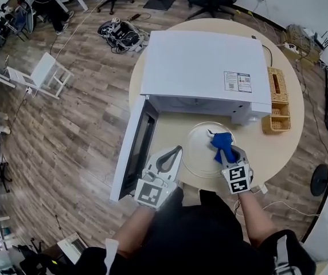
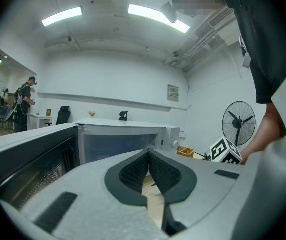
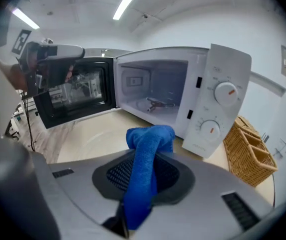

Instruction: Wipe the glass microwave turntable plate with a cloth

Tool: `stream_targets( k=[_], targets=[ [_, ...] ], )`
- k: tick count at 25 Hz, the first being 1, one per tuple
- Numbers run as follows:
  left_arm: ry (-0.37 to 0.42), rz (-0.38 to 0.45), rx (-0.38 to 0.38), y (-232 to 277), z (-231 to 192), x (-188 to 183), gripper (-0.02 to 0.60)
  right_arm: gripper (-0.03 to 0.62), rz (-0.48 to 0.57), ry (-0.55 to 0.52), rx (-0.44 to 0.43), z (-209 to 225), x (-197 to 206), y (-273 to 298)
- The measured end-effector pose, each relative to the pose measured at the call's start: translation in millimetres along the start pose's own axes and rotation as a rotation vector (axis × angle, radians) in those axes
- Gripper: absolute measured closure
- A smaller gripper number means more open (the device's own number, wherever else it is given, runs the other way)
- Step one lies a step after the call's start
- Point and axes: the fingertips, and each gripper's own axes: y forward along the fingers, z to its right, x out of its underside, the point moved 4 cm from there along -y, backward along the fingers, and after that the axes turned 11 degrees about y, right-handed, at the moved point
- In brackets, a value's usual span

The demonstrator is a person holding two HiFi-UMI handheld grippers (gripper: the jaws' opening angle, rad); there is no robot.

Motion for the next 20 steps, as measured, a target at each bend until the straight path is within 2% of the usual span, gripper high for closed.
stream_targets(
  k=[5, 11, 16, 20],
  targets=[
    [-0.009, -0.005, -0.021, -10.2, -6.7, 4.0, 0.575, 0.524, 0.004, -0.016, -0.112, -43.7, -12.8, 10.6],
    [-0.019, -0.012, -0.046, -23.6, -14.9, 10.4, 0.575, 0.526, -0.03, -0.024, -0.203, -94.4, -9.5, 28.0],
    [-0.037, -0.021, -0.068, -39.0, -20.3, 16.3, 0.575, 0.525, -0.096, 0.03, -0.242, -119.7, 5.7, 45.1],
    [-0.048, -0.027, -0.073, -42.5, -21.8, 19.8, 0.575, 0.527, -0.166, -0.048, -0.248, -134.7, 16.2, 57.6]
  ],
)
